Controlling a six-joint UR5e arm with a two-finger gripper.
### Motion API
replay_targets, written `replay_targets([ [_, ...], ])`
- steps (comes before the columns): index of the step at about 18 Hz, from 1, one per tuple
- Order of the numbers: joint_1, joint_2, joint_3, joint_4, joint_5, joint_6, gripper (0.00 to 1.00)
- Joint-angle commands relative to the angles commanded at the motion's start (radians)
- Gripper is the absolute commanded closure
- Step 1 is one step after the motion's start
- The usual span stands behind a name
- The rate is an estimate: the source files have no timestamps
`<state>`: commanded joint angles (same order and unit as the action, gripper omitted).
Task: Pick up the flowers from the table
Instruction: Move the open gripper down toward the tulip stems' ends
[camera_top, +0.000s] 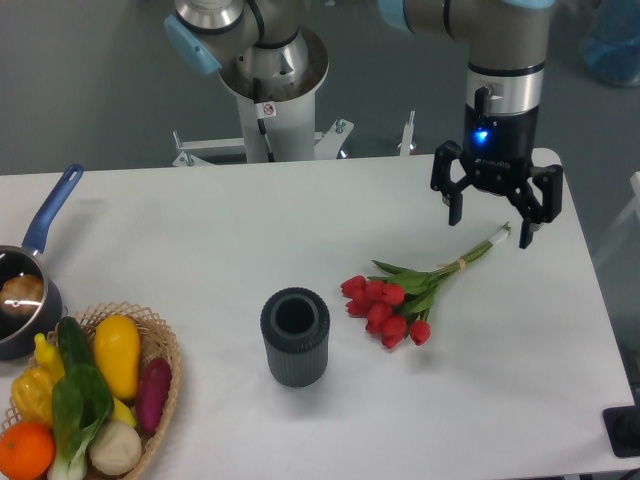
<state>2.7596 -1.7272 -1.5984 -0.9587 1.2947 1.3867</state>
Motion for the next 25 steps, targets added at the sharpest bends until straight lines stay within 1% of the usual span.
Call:
replay_targets([
  [5, -0.002, 0.002, -0.003, 0.000, -0.003, 0.006, 0.00],
  [7, -0.005, 0.000, -0.021, 0.002, -0.002, 0.005, 0.00],
  [10, -0.006, -0.008, -0.031, 0.000, -0.002, 0.002, 0.00],
  [17, -0.005, -0.014, -0.132, -0.002, 0.006, 0.000, 0.00],
  [22, -0.005, -0.029, -0.182, 0.000, 0.021, -0.003, 0.00],
  [25, -0.006, -0.051, -0.190, 0.000, 0.026, -0.006, 0.00],
])
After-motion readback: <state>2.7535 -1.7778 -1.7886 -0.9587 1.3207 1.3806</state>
